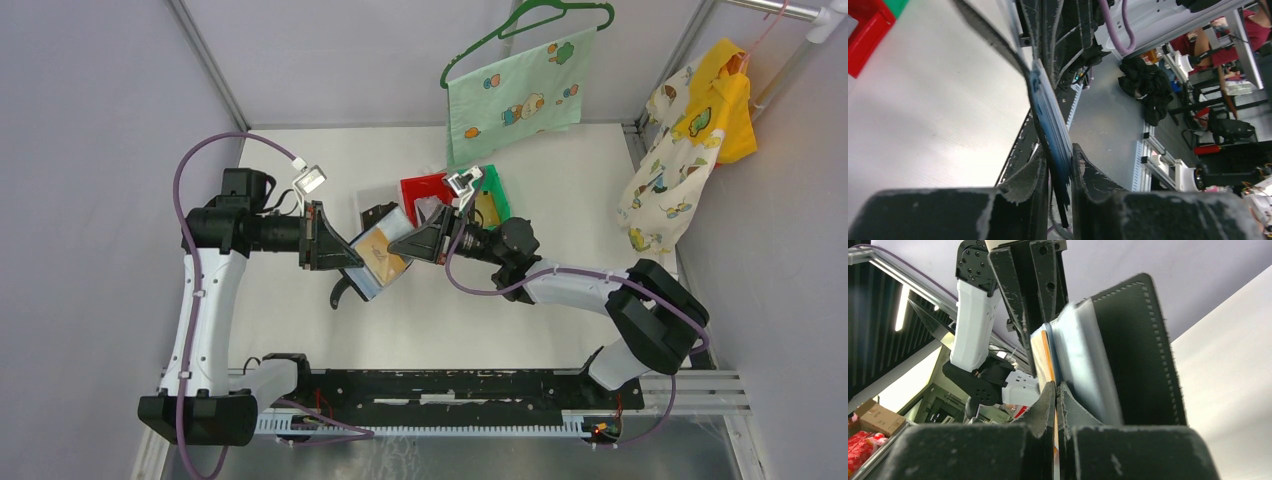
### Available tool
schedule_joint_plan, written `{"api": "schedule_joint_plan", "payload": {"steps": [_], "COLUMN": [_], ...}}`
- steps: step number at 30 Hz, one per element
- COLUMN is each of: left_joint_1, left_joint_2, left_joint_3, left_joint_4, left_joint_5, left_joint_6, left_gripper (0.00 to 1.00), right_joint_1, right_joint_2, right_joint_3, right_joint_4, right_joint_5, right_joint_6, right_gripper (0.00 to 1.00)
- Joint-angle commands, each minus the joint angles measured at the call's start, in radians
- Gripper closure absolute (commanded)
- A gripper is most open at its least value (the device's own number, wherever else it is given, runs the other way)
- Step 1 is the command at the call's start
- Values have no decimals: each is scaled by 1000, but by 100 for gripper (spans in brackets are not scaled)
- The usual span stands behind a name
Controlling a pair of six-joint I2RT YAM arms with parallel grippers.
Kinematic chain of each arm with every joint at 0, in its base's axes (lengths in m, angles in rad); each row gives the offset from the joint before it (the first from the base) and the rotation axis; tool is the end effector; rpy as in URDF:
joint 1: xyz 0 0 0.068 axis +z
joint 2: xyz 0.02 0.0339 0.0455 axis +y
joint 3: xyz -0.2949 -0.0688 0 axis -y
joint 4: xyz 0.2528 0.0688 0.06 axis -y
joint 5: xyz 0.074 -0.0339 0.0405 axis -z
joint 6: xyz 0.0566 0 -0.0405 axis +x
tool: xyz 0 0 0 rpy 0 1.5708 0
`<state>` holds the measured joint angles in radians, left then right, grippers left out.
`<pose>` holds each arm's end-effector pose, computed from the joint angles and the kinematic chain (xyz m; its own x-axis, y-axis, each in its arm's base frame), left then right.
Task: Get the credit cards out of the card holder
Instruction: Remove the credit card from the card holder.
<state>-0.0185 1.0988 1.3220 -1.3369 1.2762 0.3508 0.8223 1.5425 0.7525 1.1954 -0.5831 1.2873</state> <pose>0.1581 -0.0571 0.4095 -0.6956 0.1127 -0.7095 0.7099 0.2596 -0.6547 0.2110 0.2730 0.3188 -0.8427 0.2703 -0.4655 -0.5251 -0.2222 0.8215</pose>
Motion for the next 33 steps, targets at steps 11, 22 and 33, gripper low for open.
{"api": "schedule_joint_plan", "payload": {"steps": [11,22,33], "left_joint_1": [-4,-4,-4], "left_joint_2": [0,-41,-47], "left_joint_3": [62,35,29], "left_joint_4": [-4,179,156], "left_joint_5": [45,-44,-100], "left_joint_6": [24,-154,-153], "left_gripper": [98,98,98], "right_joint_1": [-8,14,-37], "right_joint_2": [-36,24,-3], "right_joint_3": [2,25,-51], "right_joint_4": [122,240,270], "right_joint_5": [-25,-28,29], "right_joint_6": [31,119,144], "right_gripper": [80,93,100]}}
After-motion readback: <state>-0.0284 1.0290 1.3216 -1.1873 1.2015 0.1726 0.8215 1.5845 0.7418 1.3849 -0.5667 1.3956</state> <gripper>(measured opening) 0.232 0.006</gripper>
